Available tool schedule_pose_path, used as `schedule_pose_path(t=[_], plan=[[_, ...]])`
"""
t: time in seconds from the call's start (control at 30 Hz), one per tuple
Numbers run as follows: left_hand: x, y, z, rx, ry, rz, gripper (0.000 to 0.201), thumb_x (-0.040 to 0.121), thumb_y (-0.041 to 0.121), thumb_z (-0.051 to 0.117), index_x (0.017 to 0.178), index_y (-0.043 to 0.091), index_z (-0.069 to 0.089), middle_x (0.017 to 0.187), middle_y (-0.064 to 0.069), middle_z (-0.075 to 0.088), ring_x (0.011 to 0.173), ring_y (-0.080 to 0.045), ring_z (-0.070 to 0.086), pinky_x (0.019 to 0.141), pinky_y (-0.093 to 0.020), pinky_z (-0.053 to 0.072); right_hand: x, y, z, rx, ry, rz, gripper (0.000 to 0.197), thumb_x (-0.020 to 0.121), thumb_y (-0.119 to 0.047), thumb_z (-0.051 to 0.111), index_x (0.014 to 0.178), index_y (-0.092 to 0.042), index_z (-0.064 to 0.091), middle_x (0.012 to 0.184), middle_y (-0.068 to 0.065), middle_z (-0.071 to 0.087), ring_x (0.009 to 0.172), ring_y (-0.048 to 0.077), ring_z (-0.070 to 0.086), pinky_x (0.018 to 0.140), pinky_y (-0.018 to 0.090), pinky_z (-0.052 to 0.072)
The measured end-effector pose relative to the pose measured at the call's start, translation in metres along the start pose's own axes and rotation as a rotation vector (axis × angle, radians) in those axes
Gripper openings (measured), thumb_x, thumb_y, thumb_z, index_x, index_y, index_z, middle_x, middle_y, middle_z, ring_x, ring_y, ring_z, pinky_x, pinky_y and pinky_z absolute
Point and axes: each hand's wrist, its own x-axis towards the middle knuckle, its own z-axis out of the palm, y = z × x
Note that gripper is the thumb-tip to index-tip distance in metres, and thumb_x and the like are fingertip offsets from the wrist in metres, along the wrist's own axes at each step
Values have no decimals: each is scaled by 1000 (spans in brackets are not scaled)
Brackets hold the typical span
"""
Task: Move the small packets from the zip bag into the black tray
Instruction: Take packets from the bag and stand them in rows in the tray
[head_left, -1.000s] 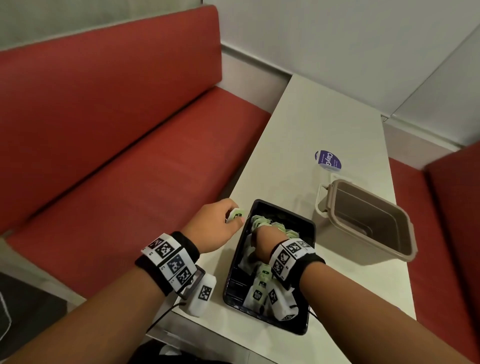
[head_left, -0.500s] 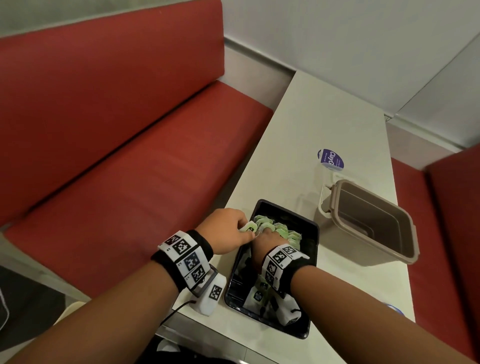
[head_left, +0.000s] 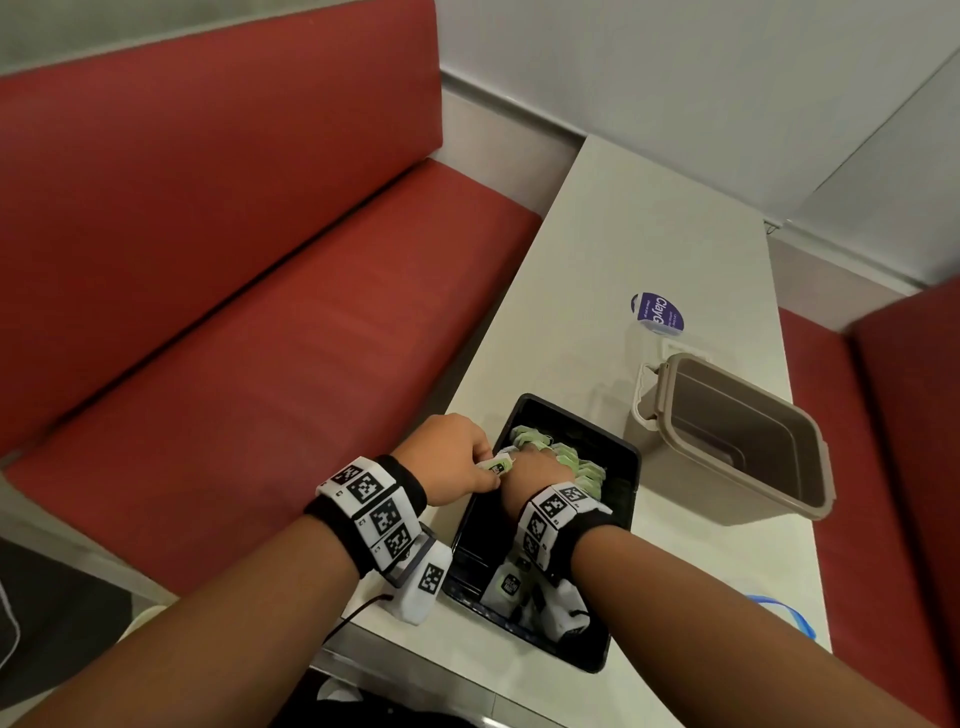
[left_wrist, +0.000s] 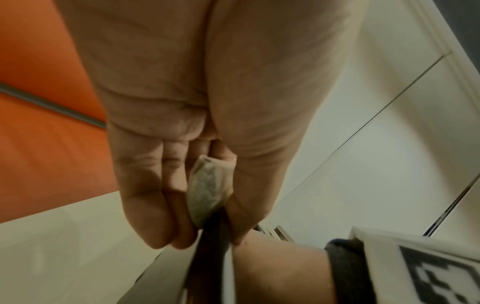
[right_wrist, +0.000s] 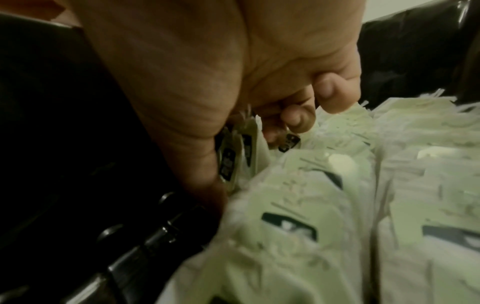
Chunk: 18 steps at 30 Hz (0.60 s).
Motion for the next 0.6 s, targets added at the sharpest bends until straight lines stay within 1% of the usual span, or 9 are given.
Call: schedule_pose_path(t=[0.13, 0.2, 0.27, 0.3, 0.37, 0.43, 0.5, 0.57, 0.6], plan=[[1, -1, 2, -8, 1, -18, 17, 77, 32, 80, 81, 17, 74, 75, 1, 72, 70, -15, 68, 68, -30, 55, -1, 4, 2, 50, 11, -8, 44, 93, -35, 52, 135, -22, 49, 137, 9, 49, 130, 30, 45, 102, 47, 44], [1, -2, 0, -14, -2, -15, 21, 76, 37, 81, 83, 19, 73, 80, 2, 72, 74, -15, 67, 71, -33, 56, -3, 7, 1, 66, 28, -32, 44, 91, -36, 54, 132, -19, 49, 135, 10, 51, 127, 32, 47, 101, 47, 45], [2, -2, -4, -31, 20, -10, 23, 76, 42, 80, 85, 21, 75, 83, 3, 72, 79, -15, 66, 74, -35, 54, -5, 12, -6, 81, 62, -71, 42, 89, -37, 56, 126, -17, 52, 129, 10, 56, 120, 33, 53, 97, 45, 47], [1, -1, -7, -46, 40, 0, 24, 76, 43, 80, 84, 21, 75, 81, 2, 72, 79, -15, 66, 73, -35, 53, -5, 15, -11, 103, 70, -85, 41, 87, -37, 60, 122, -17, 54, 123, 9, 59, 115, 32, 57, 94, 43, 49], [0, 3, -14, -67, 82, 27, 23, 78, 44, 78, 80, 22, 76, 75, 3, 72, 73, -13, 65, 67, -30, 50, -7, 20, -23, 141, 51, -112, 45, 77, -39, 73, 114, -19, 58, 108, 5, 64, 102, 28, 64, 85, 39, 54], [2, 7, -19, -70, 119, 67, 24, 81, 44, 76, 74, 21, 75, 71, 4, 70, 67, -13, 62, 62, -28, 46, -10, 29, -35, 160, 24, -142, 53, 66, -42, 83, 109, -21, 60, 99, -1, 66, 93, 23, 65, 81, 36, 55], [4, 11, -20, -110, 137, 107, 27, 82, 42, 76, 71, 18, 73, 67, 0, 67, 60, -15, 56, 59, -31, 44, -17, 39, -45, 238, 32, -168, 57, 62, -46, 86, 107, -22, 60, 97, -4, 65, 89, 19, 63, 81, 35, 54], [7, 14, -18, -200, 142, 133, 25, 77, 40, 81, 73, 17, 71, 64, -2, 64, 56, -10, 51, 57, -30, 43, -27, 49, -54, 400, 67, -236, 56, 60, -49, 87, 102, -21, 62, 93, -3, 67, 85, 17, 63, 77, 34, 54], [8, 16, -17, -236, 144, 138, 21, 75, 37, 83, 76, 20, 72, 64, 1, 65, 56, -6, 51, 57, -26, 44, -32, 51, -57, 502, 89, -284, 52, 61, -48, 88, 98, -21, 65, 90, -2, 69, 82, 16, 64, 76, 34, 54]])
